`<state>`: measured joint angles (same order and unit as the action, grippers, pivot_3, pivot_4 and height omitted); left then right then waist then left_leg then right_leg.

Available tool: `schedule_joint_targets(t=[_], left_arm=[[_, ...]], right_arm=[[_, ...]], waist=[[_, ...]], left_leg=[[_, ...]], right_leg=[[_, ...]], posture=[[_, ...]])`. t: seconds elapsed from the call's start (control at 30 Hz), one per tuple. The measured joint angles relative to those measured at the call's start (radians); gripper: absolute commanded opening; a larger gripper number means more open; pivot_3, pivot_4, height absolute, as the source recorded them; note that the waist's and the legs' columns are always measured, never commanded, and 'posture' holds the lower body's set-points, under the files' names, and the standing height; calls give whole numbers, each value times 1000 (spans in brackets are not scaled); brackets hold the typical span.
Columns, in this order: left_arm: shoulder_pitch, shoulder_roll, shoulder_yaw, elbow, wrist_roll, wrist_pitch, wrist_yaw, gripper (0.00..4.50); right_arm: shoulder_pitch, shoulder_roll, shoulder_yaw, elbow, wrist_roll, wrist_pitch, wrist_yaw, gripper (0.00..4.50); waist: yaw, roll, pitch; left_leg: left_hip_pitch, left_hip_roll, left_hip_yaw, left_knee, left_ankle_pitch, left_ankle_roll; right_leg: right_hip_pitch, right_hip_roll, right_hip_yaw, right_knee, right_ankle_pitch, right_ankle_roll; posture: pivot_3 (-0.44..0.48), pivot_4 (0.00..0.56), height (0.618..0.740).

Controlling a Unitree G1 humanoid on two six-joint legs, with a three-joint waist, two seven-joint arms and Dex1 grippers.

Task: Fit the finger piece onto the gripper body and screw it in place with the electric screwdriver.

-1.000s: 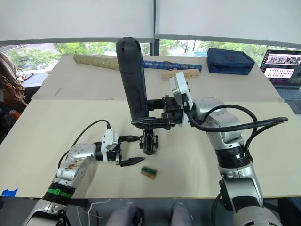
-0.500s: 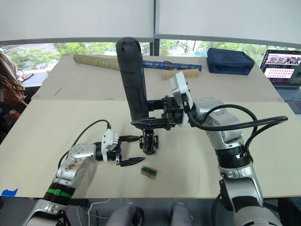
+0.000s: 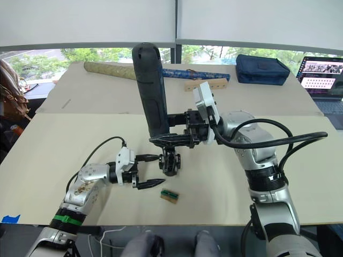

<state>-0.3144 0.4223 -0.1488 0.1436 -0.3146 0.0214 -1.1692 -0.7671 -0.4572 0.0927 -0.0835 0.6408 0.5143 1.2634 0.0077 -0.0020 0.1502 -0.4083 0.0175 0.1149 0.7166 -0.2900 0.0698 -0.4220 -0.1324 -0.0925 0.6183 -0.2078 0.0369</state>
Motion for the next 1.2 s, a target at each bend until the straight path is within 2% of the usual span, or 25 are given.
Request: schedule_joint_targets(t=[1.2], left_arm=[[0,0,-5,0,0,0,0,4500]], right_arm=[[0,4,15,-28,-21,-4,-7,1939]], waist=[[0,0,0]], left_leg=[[0,0,0,0,0,0]], right_leg=[[0,0,0,0,0,0]], posture=[[0,150,740]])
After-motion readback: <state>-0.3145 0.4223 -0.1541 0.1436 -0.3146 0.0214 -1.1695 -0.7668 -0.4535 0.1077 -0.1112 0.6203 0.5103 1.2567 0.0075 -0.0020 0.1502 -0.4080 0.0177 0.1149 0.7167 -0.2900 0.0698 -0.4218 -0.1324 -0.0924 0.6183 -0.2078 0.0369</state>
